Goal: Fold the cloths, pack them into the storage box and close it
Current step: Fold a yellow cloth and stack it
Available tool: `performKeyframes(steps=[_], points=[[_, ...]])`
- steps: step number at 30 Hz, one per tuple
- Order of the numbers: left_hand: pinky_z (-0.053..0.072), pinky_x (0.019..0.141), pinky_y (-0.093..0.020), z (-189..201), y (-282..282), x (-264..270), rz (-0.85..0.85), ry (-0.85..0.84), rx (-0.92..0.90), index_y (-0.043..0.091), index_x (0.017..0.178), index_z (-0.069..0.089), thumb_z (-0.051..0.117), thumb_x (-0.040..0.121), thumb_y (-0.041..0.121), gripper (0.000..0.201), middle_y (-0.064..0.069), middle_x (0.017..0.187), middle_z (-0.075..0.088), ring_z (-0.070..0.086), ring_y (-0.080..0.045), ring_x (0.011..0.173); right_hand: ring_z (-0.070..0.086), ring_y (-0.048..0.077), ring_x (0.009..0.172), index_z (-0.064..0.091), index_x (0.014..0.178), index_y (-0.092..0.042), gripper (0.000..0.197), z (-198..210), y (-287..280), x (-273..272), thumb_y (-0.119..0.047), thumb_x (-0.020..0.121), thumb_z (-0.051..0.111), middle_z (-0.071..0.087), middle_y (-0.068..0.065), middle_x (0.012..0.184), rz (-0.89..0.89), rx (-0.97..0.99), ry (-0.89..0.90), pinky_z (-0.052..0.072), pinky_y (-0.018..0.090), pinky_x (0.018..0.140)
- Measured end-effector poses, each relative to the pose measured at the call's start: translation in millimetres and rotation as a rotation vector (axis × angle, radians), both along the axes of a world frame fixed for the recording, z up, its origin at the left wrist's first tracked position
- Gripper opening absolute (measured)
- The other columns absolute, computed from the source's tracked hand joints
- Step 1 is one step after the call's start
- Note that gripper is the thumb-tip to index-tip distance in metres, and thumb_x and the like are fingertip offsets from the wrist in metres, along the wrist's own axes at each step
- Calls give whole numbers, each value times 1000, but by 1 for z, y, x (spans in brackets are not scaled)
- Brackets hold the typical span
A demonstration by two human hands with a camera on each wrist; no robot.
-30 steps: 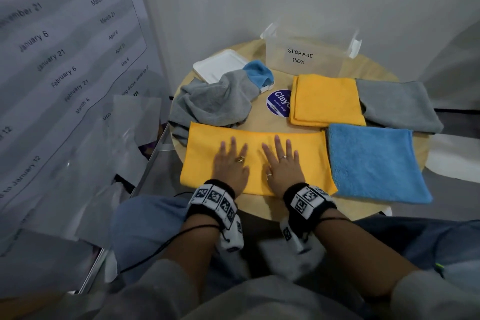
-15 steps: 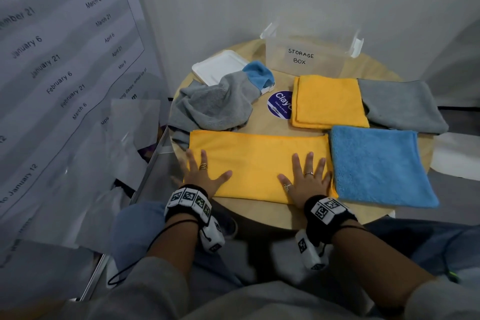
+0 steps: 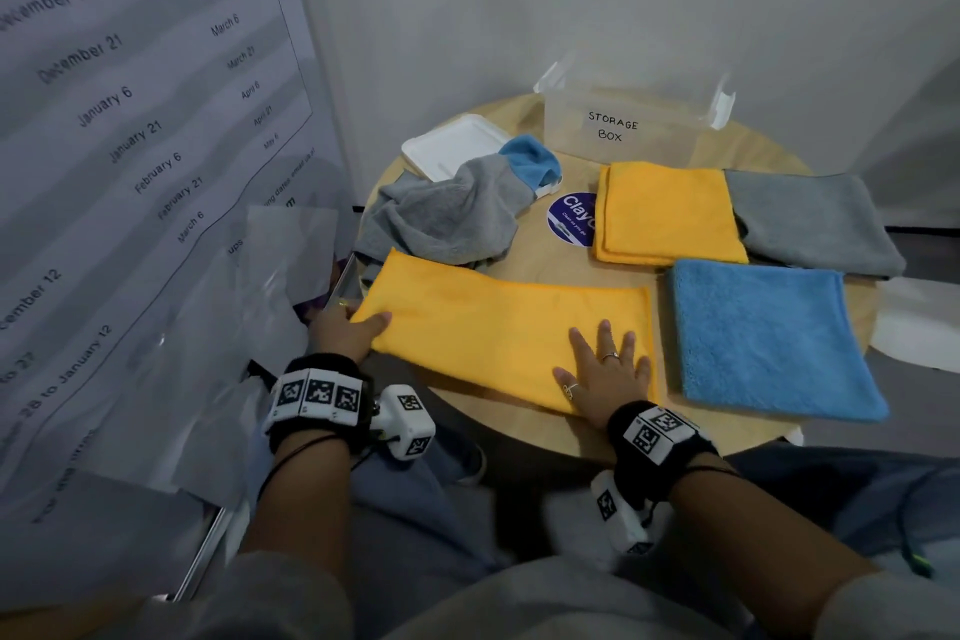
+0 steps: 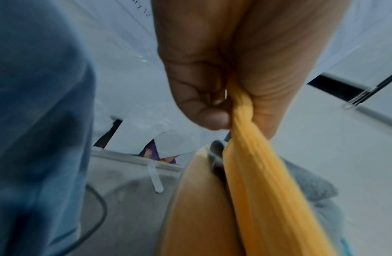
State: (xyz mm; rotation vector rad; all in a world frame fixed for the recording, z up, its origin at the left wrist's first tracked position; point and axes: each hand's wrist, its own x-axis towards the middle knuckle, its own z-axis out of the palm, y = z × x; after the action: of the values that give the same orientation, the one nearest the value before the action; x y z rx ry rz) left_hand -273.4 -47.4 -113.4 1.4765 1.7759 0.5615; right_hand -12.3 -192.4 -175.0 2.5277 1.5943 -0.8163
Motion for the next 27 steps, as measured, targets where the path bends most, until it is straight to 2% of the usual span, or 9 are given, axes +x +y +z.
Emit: performKeyframes(steps=[4,8,11,14,16,20,22,24,27], points=[[42,80,-36,25,-6,11,-36,7,176,-2,101,61,74,79,18,32,-21,110,61,57,-34,104,-19,30,143,-13,149,-26,73,-7,-17,10,-58,95,25,-24,10,155,96,3,-42,-6,44,117],[41,82,-31,32,-34,69,-317,-83,134,-2,104,64,74,78,14,33,-17,111,63,57,-28,108,-20,27,143,-11,149,-19,76,-5,-18,7,-55,95,29,-23,9,155,40,29,-8,-10,44,116],[38,90,-26,23,-65,117,-490,-98,14,6,122,58,72,80,10,45,-11,128,56,51,-25,118,-15,22,145,11,150,-22,57,-1,-16,13,-42,100,30,-10,3,158,-92,134,240,-11,44,115],[38,79,-24,6,-92,150,-618,-63,61,9,116,63,67,85,12,32,-11,110,62,55,-25,104,-2,22,147,25,144,-30,42,4,-19,28,-34,103,19,5,3,159,-249,216,533,-6,43,118],[35,70,-23,-2,-108,163,-686,-86,99,9,109,67,65,87,13,22,-9,86,61,53,-21,83,15,24,144,20,146,-25,48,14,-20,35,-41,102,15,20,6,155,-482,278,778,6,41,119],[34,72,-13,-21,-125,166,-813,-129,60,9,103,69,63,87,8,18,-9,104,66,55,-12,90,33,28,136,38,141,-13,80,19,-19,50,-69,86,25,35,9,148,-726,225,982,19,41,116],[38,78,-13,-29,-127,161,-826,-143,51,10,102,69,62,86,7,18,-7,107,67,58,-15,101,41,28,129,49,131,-10,63,25,-17,51,-58,90,40,47,8,134,-604,223,891,30,39,107],[42,82,-15,-32,-127,158,-823,-165,73,11,103,69,63,86,8,18,-5,106,68,60,-15,103,53,28,102,63,86,-12,38,28,-7,52,-46,92,49,60,6,93,-432,280,635,41,32,79],[39,78,-4,-31,-127,156,-823,-208,141,12,104,70,64,86,9,19,-3,105,70,60,-8,97,50,26,74,45,59,-10,48,32,15,53,-44,92,51,49,8,66,-396,293,361,34,29,62]])
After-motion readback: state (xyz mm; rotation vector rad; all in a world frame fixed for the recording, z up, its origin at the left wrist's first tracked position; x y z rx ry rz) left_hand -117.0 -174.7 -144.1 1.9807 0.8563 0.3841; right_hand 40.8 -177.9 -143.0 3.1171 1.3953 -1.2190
